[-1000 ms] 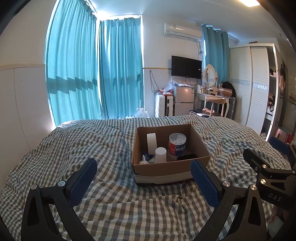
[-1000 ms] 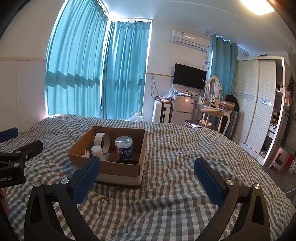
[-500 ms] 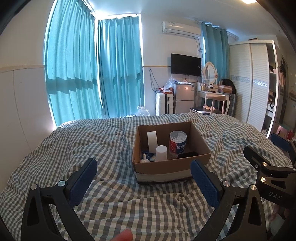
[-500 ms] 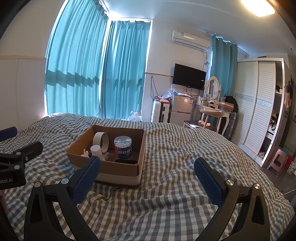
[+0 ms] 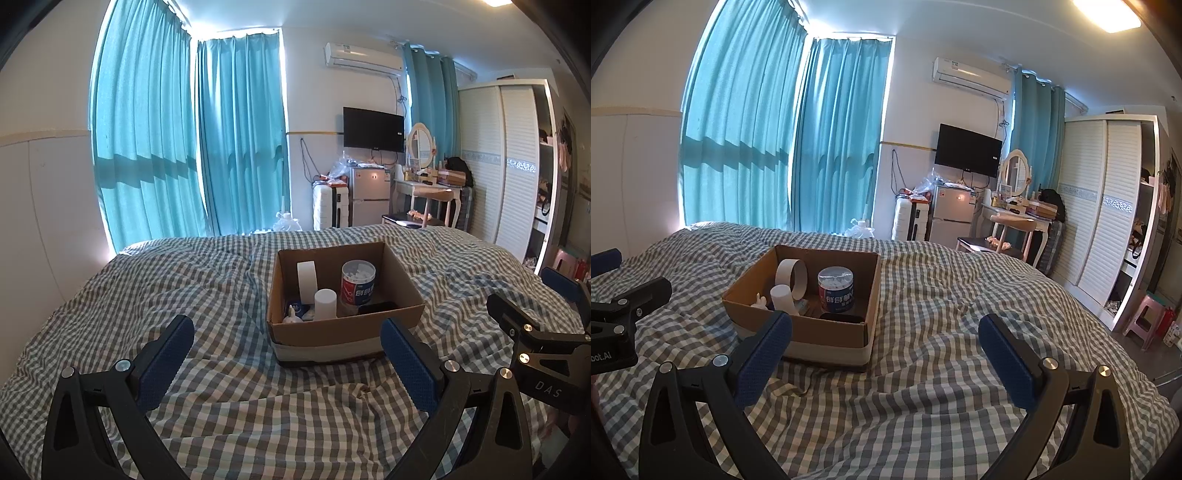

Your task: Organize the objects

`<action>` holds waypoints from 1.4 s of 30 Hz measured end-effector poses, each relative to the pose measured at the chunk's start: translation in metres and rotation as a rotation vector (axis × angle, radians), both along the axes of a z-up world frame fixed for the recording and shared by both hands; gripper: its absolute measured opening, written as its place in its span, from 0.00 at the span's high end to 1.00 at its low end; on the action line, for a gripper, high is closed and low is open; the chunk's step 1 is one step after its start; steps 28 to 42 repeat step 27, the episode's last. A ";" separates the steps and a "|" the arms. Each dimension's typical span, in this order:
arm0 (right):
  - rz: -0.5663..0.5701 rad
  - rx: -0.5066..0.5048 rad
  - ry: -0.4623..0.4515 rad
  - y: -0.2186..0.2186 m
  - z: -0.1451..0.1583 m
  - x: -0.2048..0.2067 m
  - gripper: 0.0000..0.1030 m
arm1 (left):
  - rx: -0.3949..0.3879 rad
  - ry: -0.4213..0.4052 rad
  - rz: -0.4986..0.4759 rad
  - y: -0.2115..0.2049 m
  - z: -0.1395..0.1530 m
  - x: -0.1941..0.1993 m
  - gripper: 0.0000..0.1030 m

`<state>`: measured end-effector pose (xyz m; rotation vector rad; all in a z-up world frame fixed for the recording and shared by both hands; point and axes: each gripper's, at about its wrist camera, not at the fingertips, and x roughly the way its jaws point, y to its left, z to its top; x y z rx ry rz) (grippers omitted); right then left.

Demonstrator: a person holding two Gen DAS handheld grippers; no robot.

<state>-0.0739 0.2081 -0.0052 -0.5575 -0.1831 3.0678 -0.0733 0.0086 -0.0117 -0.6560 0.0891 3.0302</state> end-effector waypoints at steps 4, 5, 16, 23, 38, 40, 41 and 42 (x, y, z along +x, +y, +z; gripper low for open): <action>0.000 0.001 -0.008 0.000 -0.001 -0.001 0.01 | 0.011 -0.009 -0.006 -0.001 -0.001 -0.001 0.00; 0.000 0.001 -0.007 0.000 -0.001 0.000 0.01 | 0.009 -0.008 -0.004 -0.001 -0.001 -0.001 0.00; -0.004 -0.007 -0.011 0.000 -0.002 -0.001 0.01 | 0.010 -0.013 0.001 -0.003 -0.004 -0.002 0.00; -0.003 -0.008 -0.017 -0.002 -0.003 -0.001 0.01 | 0.004 -0.015 0.003 -0.002 -0.005 -0.002 0.00; -0.004 -0.008 -0.017 -0.002 -0.003 -0.001 0.01 | -0.006 -0.005 0.015 -0.004 -0.004 -0.001 0.00; -0.004 -0.008 -0.017 -0.002 -0.003 -0.001 0.01 | -0.006 -0.005 0.015 -0.004 -0.004 -0.001 0.00; -0.004 -0.008 -0.017 -0.002 -0.003 -0.001 0.01 | -0.006 -0.005 0.015 -0.004 -0.004 -0.001 0.00; -0.004 -0.008 -0.017 -0.002 -0.003 -0.001 0.01 | -0.006 -0.005 0.015 -0.004 -0.004 -0.001 0.00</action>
